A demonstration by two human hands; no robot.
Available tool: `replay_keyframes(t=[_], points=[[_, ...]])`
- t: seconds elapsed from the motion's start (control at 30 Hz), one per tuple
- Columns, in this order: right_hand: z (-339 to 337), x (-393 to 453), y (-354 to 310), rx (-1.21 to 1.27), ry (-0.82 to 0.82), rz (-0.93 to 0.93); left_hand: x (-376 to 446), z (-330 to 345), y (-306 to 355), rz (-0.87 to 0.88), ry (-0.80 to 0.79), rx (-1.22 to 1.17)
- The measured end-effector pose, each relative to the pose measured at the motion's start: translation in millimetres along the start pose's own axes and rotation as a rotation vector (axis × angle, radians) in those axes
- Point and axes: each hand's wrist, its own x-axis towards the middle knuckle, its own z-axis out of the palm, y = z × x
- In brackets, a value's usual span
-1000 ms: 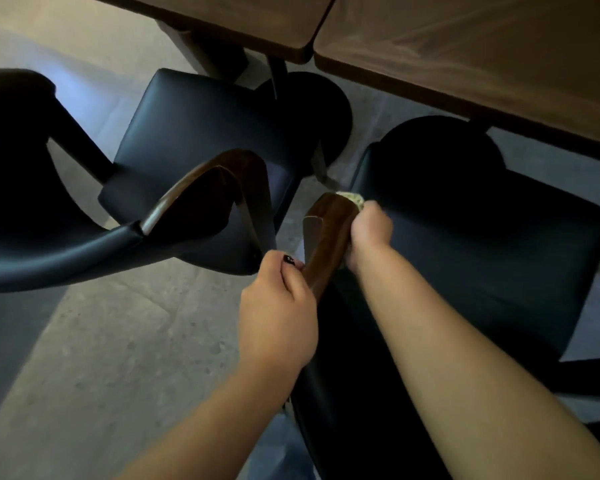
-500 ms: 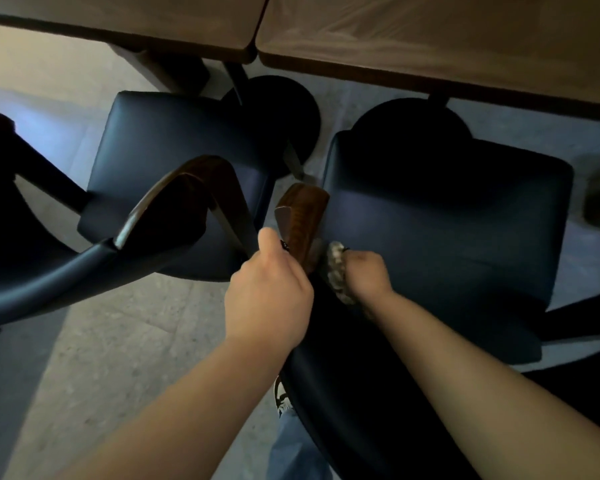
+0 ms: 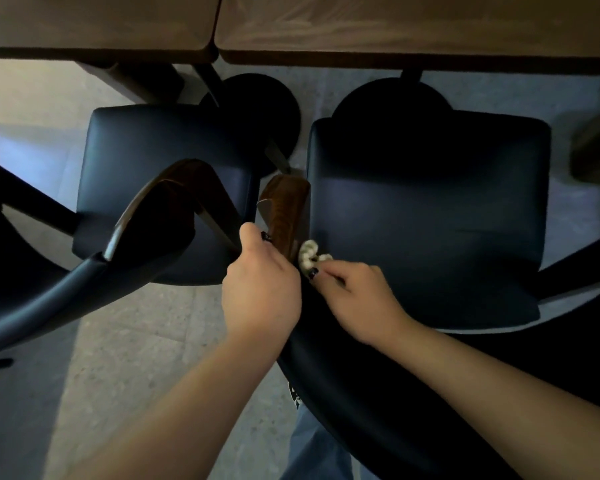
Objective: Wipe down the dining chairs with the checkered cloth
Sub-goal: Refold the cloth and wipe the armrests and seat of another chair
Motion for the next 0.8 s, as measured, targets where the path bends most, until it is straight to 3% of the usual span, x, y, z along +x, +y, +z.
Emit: replay_keyframes(t=[0.13, 0.23, 0.4, 0.57, 0.63, 0.7, 0.8], points=[[9.4, 20.0, 12.3, 0.150, -0.136, 0.364, -1.7, -0.5, 2.9, -0.009, 0.011, 0.012], [23.6, 37.9, 21.2, 0.186, -0.197, 0.448, -0.7, -0.3, 3.5, -0.014, 0.017, 0.020], [15.1, 25.4, 13.7, 0.042, -0.104, 0.324, -0.7, -0.6, 4.9, -0.030, 0.014, 0.030], [-6.5, -28.1, -26.2, 0.007, -0.033, 0.030, -2.2, -0.8, 6.0, -0.035, 0.014, 0.042], [-22.4, -27.7, -28.0, -0.038, -0.047, 0.043, -1.5, -0.9, 4.9, -0.038, 0.007, 0.050], [-36.4, -7.9, -13.5, 0.016, -0.066, 0.249, 0.0, -0.6, 3.2, -0.039, 0.000, 0.046], [-37.5, 11.5, -1.3, 0.665, -0.236, 0.753, 2.2, 0.4, 1.5, -0.046, 0.001, 0.043]])
